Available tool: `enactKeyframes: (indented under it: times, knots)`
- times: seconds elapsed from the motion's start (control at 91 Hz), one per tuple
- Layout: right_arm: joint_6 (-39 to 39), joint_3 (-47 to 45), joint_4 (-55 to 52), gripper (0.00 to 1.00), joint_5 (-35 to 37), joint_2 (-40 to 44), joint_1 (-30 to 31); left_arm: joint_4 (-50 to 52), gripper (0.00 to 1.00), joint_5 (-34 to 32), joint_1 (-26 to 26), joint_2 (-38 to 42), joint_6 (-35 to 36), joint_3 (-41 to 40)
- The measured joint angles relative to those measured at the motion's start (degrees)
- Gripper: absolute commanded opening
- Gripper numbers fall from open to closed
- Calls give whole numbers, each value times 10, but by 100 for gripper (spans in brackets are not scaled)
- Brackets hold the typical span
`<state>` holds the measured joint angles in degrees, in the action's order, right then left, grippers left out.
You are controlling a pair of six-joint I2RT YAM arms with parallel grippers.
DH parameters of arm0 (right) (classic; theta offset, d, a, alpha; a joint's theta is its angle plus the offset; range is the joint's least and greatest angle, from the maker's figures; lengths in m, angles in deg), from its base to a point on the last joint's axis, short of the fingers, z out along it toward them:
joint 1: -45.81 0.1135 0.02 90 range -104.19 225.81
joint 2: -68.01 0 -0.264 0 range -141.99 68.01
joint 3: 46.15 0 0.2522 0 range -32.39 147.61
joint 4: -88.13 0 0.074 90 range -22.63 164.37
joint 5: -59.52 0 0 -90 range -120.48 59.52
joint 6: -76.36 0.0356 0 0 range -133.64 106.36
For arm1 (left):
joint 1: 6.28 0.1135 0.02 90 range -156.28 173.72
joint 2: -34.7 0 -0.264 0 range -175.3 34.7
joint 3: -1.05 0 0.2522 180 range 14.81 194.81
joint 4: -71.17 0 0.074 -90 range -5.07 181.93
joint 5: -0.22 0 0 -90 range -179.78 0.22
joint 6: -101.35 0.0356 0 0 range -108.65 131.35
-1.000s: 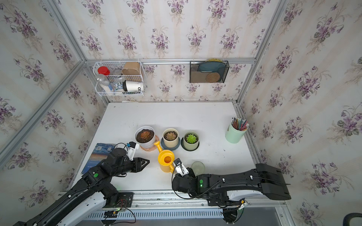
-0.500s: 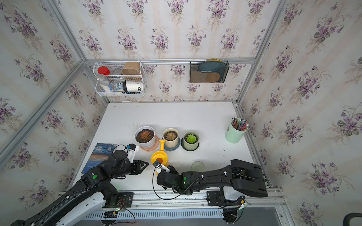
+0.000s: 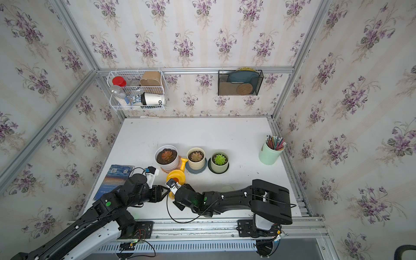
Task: Water the succulent around the soil edge
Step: Adjust the watering can at the center of the board, then pick up the watering can from the center of the board.
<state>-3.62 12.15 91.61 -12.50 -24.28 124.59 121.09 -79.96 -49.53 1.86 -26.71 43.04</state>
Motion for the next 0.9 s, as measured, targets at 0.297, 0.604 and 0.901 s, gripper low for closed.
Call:
enactKeyframes:
  times: [0.297,0.604,0.901]
  knots:
    - [-8,-11,46,16,-4,5,-12,14,49,-40,-15,-22,0,-4]
    - [-7,-73,84,45,12,72,2,-27,52,-43,-27,-80,12,-8]
    - [20,-137,95,49,69,182,13,-69,48,-74,-41,-117,25,-12]
